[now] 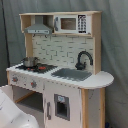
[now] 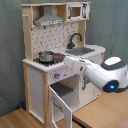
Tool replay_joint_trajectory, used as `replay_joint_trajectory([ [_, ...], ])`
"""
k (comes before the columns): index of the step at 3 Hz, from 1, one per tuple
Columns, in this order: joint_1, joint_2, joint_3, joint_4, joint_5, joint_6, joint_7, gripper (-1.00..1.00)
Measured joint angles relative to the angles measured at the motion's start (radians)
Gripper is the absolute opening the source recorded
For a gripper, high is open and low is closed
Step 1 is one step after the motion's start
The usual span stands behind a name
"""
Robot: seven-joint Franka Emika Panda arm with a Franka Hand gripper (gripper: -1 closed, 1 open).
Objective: Play with the kitchen
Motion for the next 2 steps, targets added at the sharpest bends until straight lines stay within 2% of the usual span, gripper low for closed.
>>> replay_joint_trajectory([
  [2,0.120,0.123,-0.007,-0.199,-0.104,-0.006,0.074,1.00],
])
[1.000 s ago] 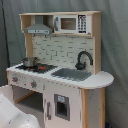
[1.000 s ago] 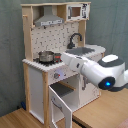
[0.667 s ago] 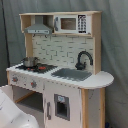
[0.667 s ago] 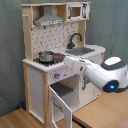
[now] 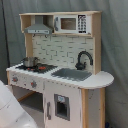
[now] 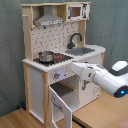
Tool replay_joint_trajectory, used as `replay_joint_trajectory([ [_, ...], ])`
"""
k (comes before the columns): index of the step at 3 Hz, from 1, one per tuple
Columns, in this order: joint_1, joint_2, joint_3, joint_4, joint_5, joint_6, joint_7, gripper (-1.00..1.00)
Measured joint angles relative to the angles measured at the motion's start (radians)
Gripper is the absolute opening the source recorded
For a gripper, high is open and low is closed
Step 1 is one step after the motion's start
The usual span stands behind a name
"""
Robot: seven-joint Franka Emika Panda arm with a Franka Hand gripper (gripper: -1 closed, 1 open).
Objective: Play with the kitchen
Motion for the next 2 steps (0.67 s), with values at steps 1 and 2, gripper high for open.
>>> replay_joint_trajectory([
  [1,0.055,0.060,-0.004,-0.077,-0.047,-0.012,0.028,1.00],
  [2,0.101,0.117,-0.004,-0.136,-0.086,-0.030,0.041,1.00],
])
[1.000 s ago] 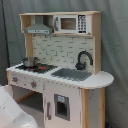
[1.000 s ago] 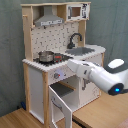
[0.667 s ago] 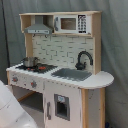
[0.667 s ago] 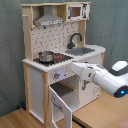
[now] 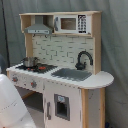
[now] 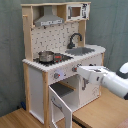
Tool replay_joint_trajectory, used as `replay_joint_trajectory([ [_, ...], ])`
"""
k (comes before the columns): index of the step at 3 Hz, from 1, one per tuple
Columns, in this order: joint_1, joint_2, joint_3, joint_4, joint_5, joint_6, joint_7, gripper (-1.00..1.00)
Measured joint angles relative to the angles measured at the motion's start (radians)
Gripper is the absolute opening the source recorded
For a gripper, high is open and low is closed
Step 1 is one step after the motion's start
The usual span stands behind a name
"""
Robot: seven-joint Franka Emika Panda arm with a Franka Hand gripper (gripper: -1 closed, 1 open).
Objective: Play with the kitchen
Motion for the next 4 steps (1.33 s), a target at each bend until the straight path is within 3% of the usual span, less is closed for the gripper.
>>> replay_joint_trajectory([
  [2,0.094,0.115,0.009,-0.132,-0.046,-0.021,0.033,1.00],
  [3,0.095,0.110,0.027,-0.155,-0.046,0.047,0.104,1.00],
  [4,0.091,0.086,0.027,-0.142,-0.058,0.151,0.153,1.00],
])
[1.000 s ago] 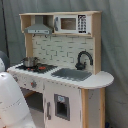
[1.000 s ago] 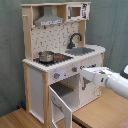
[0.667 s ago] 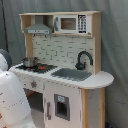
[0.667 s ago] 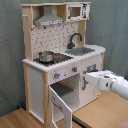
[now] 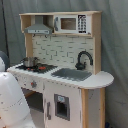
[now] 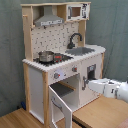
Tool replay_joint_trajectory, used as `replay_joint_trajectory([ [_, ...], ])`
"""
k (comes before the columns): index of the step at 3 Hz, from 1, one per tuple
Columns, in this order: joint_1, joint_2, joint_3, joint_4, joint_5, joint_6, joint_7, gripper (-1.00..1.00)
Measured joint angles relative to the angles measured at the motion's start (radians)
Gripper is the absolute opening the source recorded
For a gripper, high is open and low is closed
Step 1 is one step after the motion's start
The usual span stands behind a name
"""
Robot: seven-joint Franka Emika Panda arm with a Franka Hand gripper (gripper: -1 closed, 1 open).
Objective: Play with the kitchen
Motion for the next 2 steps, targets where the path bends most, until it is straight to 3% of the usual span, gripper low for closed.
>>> replay_joint_trajectory([
  [2,-0.031,-0.106,0.000,0.111,-0.021,0.174,0.050,1.00],
])
